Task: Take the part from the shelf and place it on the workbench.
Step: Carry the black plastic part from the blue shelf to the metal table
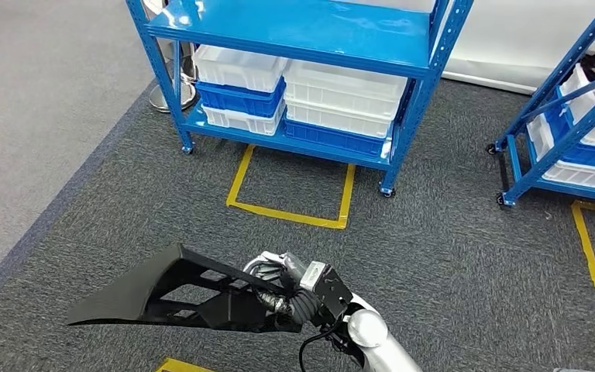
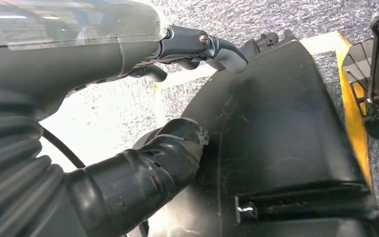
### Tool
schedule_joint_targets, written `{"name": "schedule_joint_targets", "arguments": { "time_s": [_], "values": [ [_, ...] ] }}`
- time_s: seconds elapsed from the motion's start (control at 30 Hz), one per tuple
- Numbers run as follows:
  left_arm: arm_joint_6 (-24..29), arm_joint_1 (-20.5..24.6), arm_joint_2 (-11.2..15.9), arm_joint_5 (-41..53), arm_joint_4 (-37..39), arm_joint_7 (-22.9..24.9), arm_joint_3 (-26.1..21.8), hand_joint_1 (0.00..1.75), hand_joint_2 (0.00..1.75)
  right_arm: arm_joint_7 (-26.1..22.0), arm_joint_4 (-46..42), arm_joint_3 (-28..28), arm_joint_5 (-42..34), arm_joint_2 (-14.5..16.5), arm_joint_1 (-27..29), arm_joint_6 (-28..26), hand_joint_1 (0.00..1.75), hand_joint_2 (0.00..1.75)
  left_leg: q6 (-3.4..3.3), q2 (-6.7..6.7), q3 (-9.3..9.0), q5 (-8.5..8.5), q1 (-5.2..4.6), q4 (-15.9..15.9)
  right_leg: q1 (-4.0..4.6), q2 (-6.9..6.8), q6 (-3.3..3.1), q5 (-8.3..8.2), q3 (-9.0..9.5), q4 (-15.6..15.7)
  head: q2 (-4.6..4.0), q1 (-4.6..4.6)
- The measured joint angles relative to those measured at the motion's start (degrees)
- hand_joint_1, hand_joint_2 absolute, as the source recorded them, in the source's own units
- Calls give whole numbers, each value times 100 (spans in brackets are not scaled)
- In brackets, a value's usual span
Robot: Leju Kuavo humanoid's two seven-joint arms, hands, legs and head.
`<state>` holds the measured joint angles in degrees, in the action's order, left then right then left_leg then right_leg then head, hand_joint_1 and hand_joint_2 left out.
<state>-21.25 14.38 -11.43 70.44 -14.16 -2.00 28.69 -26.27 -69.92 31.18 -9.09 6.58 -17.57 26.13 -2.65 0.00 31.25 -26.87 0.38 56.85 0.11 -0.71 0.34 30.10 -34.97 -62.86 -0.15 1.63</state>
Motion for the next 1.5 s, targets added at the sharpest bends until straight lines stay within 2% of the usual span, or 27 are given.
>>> {"name": "schedule_joint_targets", "arguments": {
  "time_s": [0.07, 0.1, 0.13, 0.17, 0.2, 0.27, 0.33, 0.4, 0.47, 0.57, 0.63, 0.67, 0.7, 0.77, 0.83, 0.93, 1.0, 1.07, 1.1, 1.13, 1.17, 1.2, 1.23, 1.3, 1.37, 1.43, 1.5],
  "values": [
    [1, -1, 1, 6, 0, -7, 16, 0, 175, -9, -7, -10, 10, -5, 12, -8, 175, 175, -27, -46, 47, 30, -4, 5, -29, 42, 38, 370, -331, -732, 0, 2],
    [2, -2, 1, 9, 1, -9, 26, 0, 175, -11, -7, -16, 18, -10, 24, -10, 175, 175, -28, -75, 71, 41, -5, 15, -43, 46, 52, 480, -476, -1049, 0, 2],
    [5, -3, 2, 13, 1, -12, 38, 0, 175, -12, -7, -20, 29, -15, 36, -11, 175, 175, -25, -112, 91, 48, -5, 27, -56, 47, 61, 476, -535, -1185, 0, 2],
    [9, -3, 2, 21, 1, -17, 53, 0, 175, -14, -7, -24, 41, -19, 45, -13, 175, 175, -20, -156, 104, 52, -3, 44, -69, 53, 64, 354, -478, -1089, 0, 2],
    [14, -1, 2, 31, 1, -24, 69, 0, 175, -16, -8, -28, 52, -22, 50, -15, 175, 175, -12, -203, 111, 52, -1, 63, -81, 79, 60, 157, -323, -797, 0, 2],
    [21, 10, -2, 49, 1, -38, 101, 0, 175, -32, -16, -39, 64, -26, 51, -17, 175, 175, 24, -292, 140, 44, -1, 117, -101, 261, 35, -173, 55, -42, 0, 2],
    [26, 22, -4, 61, 0, -50, 123, 0, 175, -50, -32, -49, 80, -29, 54, -20, 175, 175, 96, -372, 209, 58, 6, 159, -94, 399, 12, -229, 204, 311, 0, 1],
    [35, 25, -3, 85, 1, -59, 137, 0, 175, -62, -46, -54, 99, -30, 60, -26, 175, 175, 178, -456, 268, 90, 18, 157, -88, 337, -22, -228, 198, 356, 0, 1],
    [45, 28, 1, 108, 1, -62, 147, 0, 175, -73, -61, -54, 105, -26, 59, -29, 175, 175, 244, -380, 338, 6, 14, 264, -113, 228, -93, -270, 210, 419, 0, -14],
    [82, 53, 7, 122, 0, -69, 170, 0, 175, -90, -91, -56, 108, -22, 74, -49, 175, 175, 319, -131, 705, -469, 22, 1110, -110, 34, -159, -294, 204, 449, 0, -46],
    [115, 61, 9, 127, 0, -73, 193, 0, 175, -93, -94, -56, 115, -28, 107, -73, 175, 175, 350, -80, 892, -629, 30, 1597, -90, -107, -168, -285, 183, 428, 0, -46],
    [127, 60, 10, 128, 1, -73, 205, 0, 175, -95, -98, -56, 120, -30, 121, -79, 175, 175, 354, -59, 852, -564, 31, 1572, -84, -170, -171, -279, 178, 417, 0, -46],
    [133, 57, 14, 129, 1, -73, 216, 0, 175, -98, -104, -56, 124, -30, 129, -80, 175, 175, 347, -22, 705, -405, 30, 1327, -81, -224, -169, -273, 178, 407, 0, -47],
    [146, 54, 22, 122, 2, -69, 230, 0, 175, -109, -129, -57, 136, -30, 132, -71, 175, 175, 311, 174, 316, -111, -2, 581, -61, -314, -150, -261, 183, 390, 0, -46],
    [156, 57, 27, 106, 2, -58, 233, 0, 175, -123, -149, -58, 146, -30, 128, -44, 175, 175, 244, 318, 131, -24, -52, 167, -30, -398, -110, -261, 173, 380, 0, -45],
    [169, 53, 27, 53, 2, -33, 233, 0, 175, -141, -151, -58, 150, -15, 108, 34, 175, 175, 142, 192, 141, 15, -50, 100, -17, -528, -42, -253, 178, 374, 0, -42],
    [176, 63, 26, 2, 3, -4, 233, 0, 175, -152, -151, -57, 148, 3, 62, 91, 175, 175, 70, 91, 133, 71, -16, 47, -30, -355, 13, -77, 89, 144, 0, -36],
    [176, 81, 22, -67, 3, 31, 231, 0, 175, -161, -139, -56, 140, 11, 19, 157, 175, 175, 24, -4, 151, 107, -7, 29, -51, -70, 49, 279, -203, -499, 0, -26],
    [172, 87, 20, -103, 3, 48, 227, 0, 175, -162, -124, -56, 134, 13, 4, 191, 175, 175, 14, -60, 168, 116, -8, 33, -57, -1, 55, 430, -382, -874, 0, -25],
    [164, 90, 17, -144, 3, 70, 218, 0, 175, -160, -102, -52, 128, 18, -11, 227, 175, 175, 13, -125, 181, 121, -7, 41, -60, 27, 59, 487, -505, -1125, 0, -23],
    [154, 92, 13, -180, 4, 96, 204, 0, 175, -158, -76, -48, 118, 28, -31, 266, 175, 175, 15, -190, 189, 124, -6, 53, -65, 38, 59, 436, -539, -1185, 0, -24],
    [144, 97, 7, -215, 4, 125, 183, 0, 175, -156, -48, -42, 106, 45, -65, 303, 175, 175, 22, -261, 193, 122, -3, 73, -75, 56, 54, 282, -472, -1039, 0, -23],
    [136, 108, -4, -256, 4, 158, 156, 0, 175, -154, -20, -34, 91, 71, -110, 341, 175, 175, 34, -326, 195, 115, 2, 99, -88, 109, 43, 56, -306, -687, 0, -23],
    [127, 150, -33, -332, 4, 228, 97, 0, 175, -155, 42, -15, 55, 133, -223, 420, 175, 175, 83, -444, 233, 99, 0, 161, -111, 325, 21, -219, 15, 10, 0, -24],
    [125, 187, -58, -402, 4, 284, 38, 0, 175, -155, 114, 15, 26, 201, -319, 486, 175, 175, 162, -540, 301, 117, 12, 185, -102, 437, -1, -235, 111, 268, 0, -25],
    [125, 197, -67, -459, 4, 332, -20, 0, 175, -153, 183, 47, 3, 280, -398, 538, 175, 175, 235, -602, 351, 138, 39, 181, -102, 346, -52, -259, 107, 303, 0, -25],
    [125, 213, -69, -541, 4, 401, -84, 0, 175, -151, 251, 76, -29, 370, -491, 603, 175, 175, 290, -434, 457, 18, 36, 368, -123, 234, -124, -291, 120, 351, 0, -38]
  ]
}}
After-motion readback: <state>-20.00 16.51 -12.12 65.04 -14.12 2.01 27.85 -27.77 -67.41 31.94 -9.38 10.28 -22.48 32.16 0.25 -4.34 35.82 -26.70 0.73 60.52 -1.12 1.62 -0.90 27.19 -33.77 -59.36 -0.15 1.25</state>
